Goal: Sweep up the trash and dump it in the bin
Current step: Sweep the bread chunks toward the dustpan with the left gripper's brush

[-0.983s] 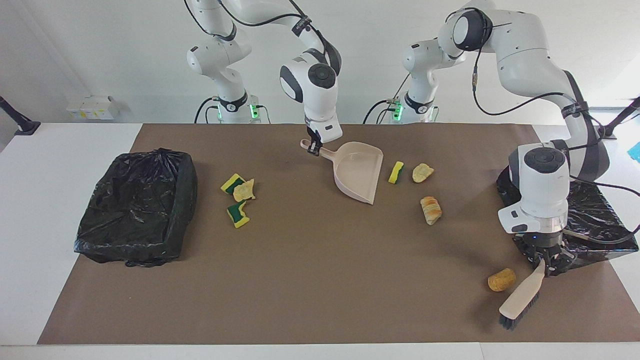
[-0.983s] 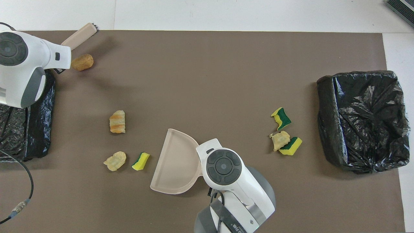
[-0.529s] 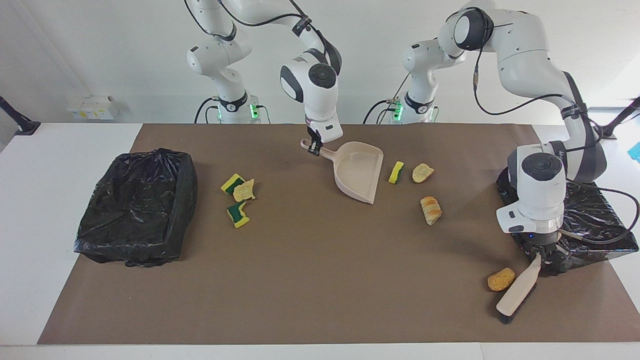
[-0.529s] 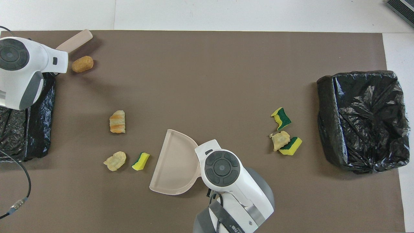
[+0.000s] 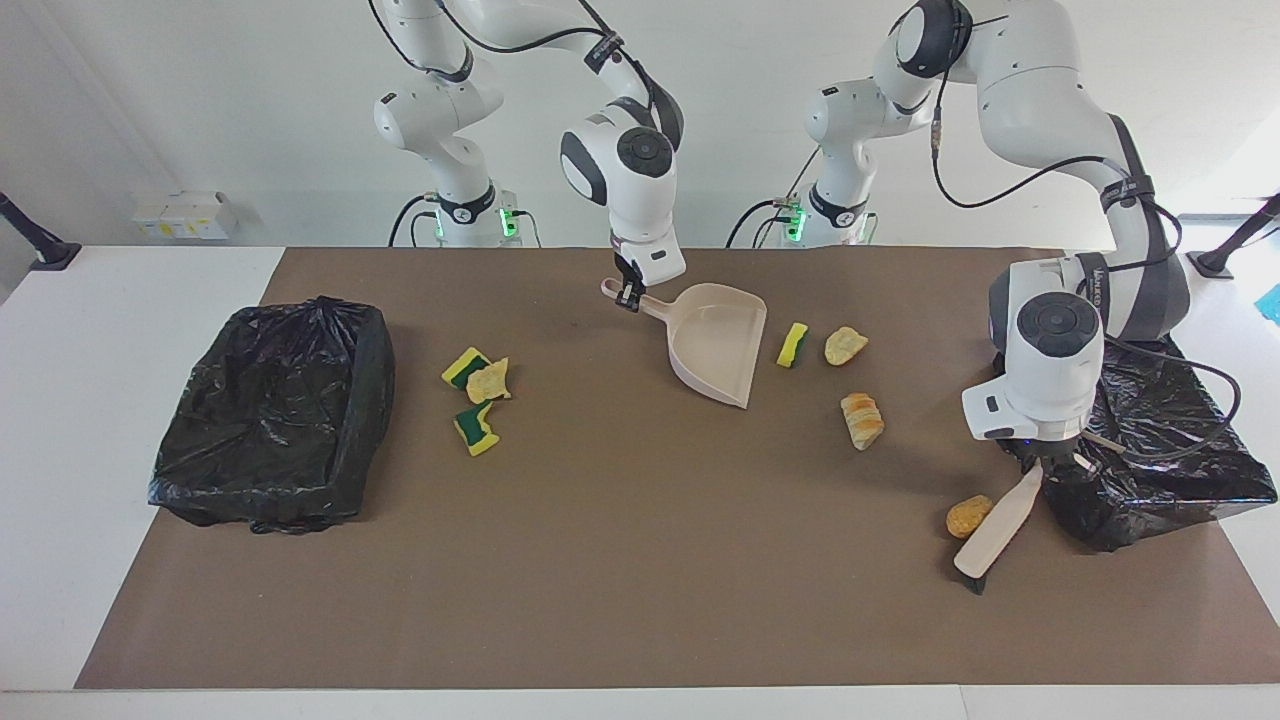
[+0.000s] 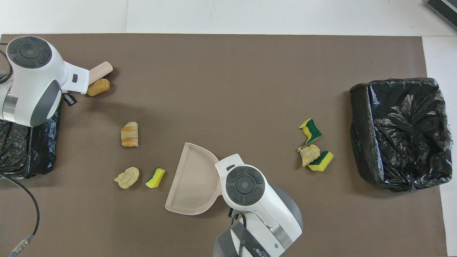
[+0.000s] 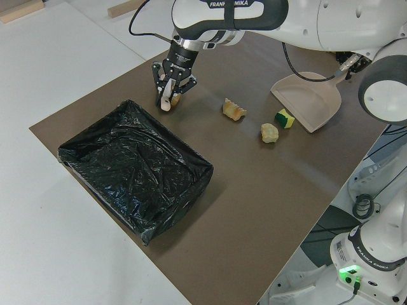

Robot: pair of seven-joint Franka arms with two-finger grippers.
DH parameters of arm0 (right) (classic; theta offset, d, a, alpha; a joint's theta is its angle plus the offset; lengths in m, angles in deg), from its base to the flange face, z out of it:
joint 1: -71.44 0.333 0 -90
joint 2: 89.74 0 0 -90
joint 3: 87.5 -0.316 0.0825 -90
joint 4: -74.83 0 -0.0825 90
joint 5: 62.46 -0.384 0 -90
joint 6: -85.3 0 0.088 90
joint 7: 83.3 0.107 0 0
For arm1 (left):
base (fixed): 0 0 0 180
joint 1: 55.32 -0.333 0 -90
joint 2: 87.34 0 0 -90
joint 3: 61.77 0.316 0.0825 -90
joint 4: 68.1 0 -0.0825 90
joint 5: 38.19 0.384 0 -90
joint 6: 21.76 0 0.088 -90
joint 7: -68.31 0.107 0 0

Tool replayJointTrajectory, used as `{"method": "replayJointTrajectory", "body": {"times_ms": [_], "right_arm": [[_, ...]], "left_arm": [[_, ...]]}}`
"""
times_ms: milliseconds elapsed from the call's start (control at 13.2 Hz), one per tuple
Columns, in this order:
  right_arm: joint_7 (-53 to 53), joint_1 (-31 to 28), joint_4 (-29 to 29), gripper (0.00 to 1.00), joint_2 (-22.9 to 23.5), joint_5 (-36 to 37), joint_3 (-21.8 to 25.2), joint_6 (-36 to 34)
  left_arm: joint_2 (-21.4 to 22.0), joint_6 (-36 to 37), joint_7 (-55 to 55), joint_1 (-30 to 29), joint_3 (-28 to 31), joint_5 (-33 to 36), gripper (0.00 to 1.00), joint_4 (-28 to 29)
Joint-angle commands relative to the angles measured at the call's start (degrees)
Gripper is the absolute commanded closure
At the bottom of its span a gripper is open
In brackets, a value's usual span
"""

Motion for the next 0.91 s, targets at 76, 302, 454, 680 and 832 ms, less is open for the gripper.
{"method": "replayJointTrajectory", "body": {"times_ms": [76,302,454,680,832], "right_arm": [[0.8,0.0,0.4,1.00,0.7,-0.8,-0.1,0.0],[0.7,0.0,0.4,1.00,0.7,-0.8,-0.1,-0.3],[0.7,0.0,0.3,1.00,0.7,-0.8,-0.1,-0.7],[0.3,0.0,0.1,1.00,0.6,-0.8,-0.1,-1.0],[0.2,-0.1,-0.4,1.00,0.3,-0.7,-0.1,-1.0]], "left_arm": [[10.6,0.1,0.6,0.2,-0.7,-7.6,1.00,16.1],[16.8,0.7,0.4,3.0,-0.8,-14.3,1.00,23.7],[19.9,4.5,0.1,5.8,-0.8,-17.6,1.00,26.6],[21.7,11.9,-2.3,9.9,-0.7,-22.3,1.00,27.1],[22.2,14.1,-6.5,13.6,-0.7,-23.9,1.00,27.2]]}}
